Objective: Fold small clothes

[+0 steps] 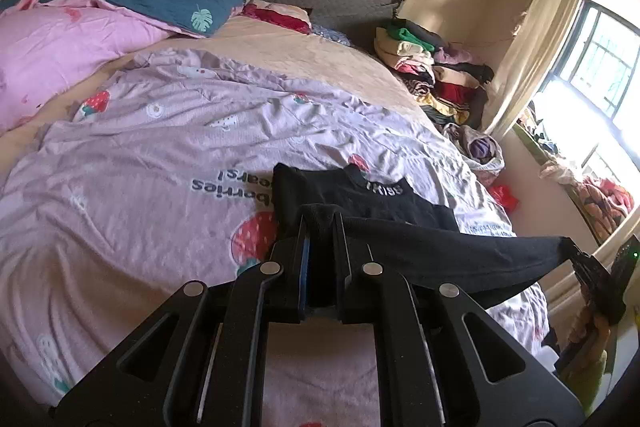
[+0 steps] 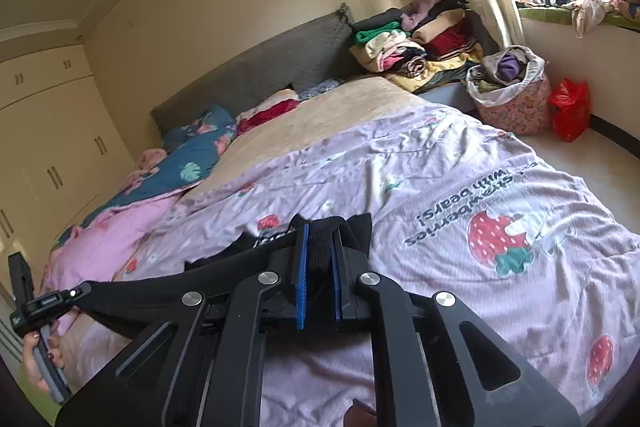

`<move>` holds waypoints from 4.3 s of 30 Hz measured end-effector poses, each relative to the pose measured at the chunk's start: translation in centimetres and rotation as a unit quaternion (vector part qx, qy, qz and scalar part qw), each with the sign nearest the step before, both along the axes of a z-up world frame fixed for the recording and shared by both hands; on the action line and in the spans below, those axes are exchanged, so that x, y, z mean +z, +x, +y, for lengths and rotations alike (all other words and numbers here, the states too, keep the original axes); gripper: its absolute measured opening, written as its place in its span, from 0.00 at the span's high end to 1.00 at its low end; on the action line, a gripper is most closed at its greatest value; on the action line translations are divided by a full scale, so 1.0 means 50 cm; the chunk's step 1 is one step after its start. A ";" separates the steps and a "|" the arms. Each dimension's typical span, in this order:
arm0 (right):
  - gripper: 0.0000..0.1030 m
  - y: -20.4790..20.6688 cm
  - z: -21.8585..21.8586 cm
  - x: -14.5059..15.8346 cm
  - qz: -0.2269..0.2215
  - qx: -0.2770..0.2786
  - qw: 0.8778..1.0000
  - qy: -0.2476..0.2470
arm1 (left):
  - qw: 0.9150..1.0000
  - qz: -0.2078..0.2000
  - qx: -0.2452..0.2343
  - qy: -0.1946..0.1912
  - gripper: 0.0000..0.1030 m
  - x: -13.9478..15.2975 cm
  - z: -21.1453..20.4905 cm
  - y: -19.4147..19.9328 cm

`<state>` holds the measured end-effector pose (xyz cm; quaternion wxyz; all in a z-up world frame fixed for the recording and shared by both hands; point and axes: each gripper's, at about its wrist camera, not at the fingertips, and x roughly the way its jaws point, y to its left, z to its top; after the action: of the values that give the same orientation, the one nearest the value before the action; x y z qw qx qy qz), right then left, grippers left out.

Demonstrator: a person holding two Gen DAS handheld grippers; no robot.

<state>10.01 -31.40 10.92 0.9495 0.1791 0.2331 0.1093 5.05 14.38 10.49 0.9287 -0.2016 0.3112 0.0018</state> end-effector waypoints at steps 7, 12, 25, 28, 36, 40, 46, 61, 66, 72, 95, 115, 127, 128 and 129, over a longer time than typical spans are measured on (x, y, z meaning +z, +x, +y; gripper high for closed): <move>0.92 0.072 0.014 -0.007 0.015 -0.030 0.999 -0.008 | 1.000 0.006 0.012 0.010 0.97 0.002 0.007 0.066; 0.92 0.112 0.020 -0.026 0.028 -0.047 0.998 -0.014 | 1.000 0.008 0.021 0.015 0.97 -0.009 0.009 0.106; 0.92 0.198 0.038 -0.090 0.051 -0.078 0.995 -0.022 | 0.998 0.028 0.042 0.031 0.97 -0.066 0.011 0.180; 0.92 0.217 0.041 -0.109 0.056 -0.082 0.995 -0.024 | 0.998 0.033 0.047 0.037 0.97 -0.081 0.009 0.197; 0.92 0.260 0.044 -0.155 0.071 -0.076 0.994 -0.037 | 0.996 0.045 0.054 0.057 0.97 -0.117 0.003 0.235; 0.91 0.274 0.050 -0.170 0.079 -0.068 0.994 -0.044 | 0.995 0.051 0.057 0.070 0.97 -0.135 -0.001 0.249; 0.91 0.293 0.061 -0.187 0.092 -0.055 0.992 -0.061 | 0.993 0.062 0.061 0.076 0.96 -0.162 -0.003 0.264; 0.51 0.254 0.068 -0.155 0.047 -0.020 0.994 -0.093 | 0.992 0.023 0.083 0.089 0.44 -0.137 -0.019 0.218; 0.67 0.244 0.111 -0.153 0.048 0.062 0.990 -0.119 | 0.994 0.014 0.045 0.095 0.43 -0.119 -0.059 0.190; 0.86 0.239 0.174 -0.190 0.101 0.152 0.969 -0.166 | 0.993 0.064 -0.029 0.098 0.97 -0.168 -0.121 0.194; 0.88 0.396 0.170 -0.271 0.151 0.051 0.967 -0.197 | 0.978 0.131 -0.016 0.159 0.97 -0.261 -0.093 0.375; 0.53 0.436 0.098 -0.286 0.175 0.016 0.968 -0.177 | 0.990 0.109 0.050 0.071 0.47 -0.244 0.031 0.381; 0.94 0.424 0.066 -0.212 0.101 -0.003 0.987 -0.126 | 0.995 0.038 0.055 0.073 0.97 -0.202 0.025 0.342; 0.94 0.429 0.067 -0.204 0.093 -0.005 0.988 -0.127 | 0.995 0.033 0.057 0.079 0.97 -0.194 0.025 0.340; 0.94 0.433 0.068 -0.203 0.090 -0.008 0.987 -0.131 | 0.994 0.030 0.060 0.089 0.97 -0.188 0.023 0.340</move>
<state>31.66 -27.98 0.79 0.9407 0.0643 0.3288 0.0537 22.03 15.51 1.10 0.9315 -0.1368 0.3246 0.0911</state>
